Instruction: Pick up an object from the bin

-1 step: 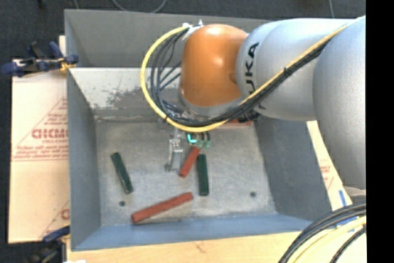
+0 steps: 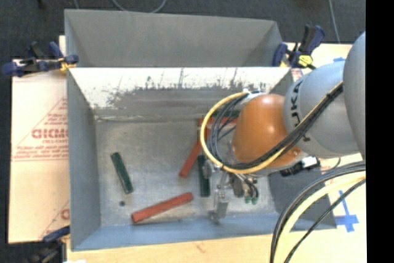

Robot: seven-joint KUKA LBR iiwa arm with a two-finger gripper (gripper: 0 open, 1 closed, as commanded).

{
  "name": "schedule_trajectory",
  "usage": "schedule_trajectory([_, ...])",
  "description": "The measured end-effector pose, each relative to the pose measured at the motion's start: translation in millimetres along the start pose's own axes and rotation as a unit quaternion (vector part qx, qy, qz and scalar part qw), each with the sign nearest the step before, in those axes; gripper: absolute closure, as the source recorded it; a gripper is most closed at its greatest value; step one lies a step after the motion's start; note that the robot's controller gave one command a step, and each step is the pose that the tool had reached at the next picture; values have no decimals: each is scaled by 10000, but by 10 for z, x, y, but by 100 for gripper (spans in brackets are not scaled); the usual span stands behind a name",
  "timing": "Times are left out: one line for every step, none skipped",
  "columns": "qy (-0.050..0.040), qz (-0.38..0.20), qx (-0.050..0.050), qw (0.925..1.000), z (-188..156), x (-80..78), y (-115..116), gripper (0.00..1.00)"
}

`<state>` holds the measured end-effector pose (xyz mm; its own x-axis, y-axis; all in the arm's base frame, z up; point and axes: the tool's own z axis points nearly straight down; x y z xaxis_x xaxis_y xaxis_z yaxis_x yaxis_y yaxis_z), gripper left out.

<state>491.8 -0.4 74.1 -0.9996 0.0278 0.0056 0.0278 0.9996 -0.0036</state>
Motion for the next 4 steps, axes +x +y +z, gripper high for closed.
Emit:
schedule_trajectory([-61, -126, -45, 9999, -210, -258, 929, 0])
schedule_trajectory([-47, -229, -20, 9997, 42, 110, 882, 0])
schedule_trajectory([-44, -211, -24, 9998, 37, 106, 884, 100])
schedule_trajectory([-84, -339, -10, 9994, -673, -158, 557, 100])
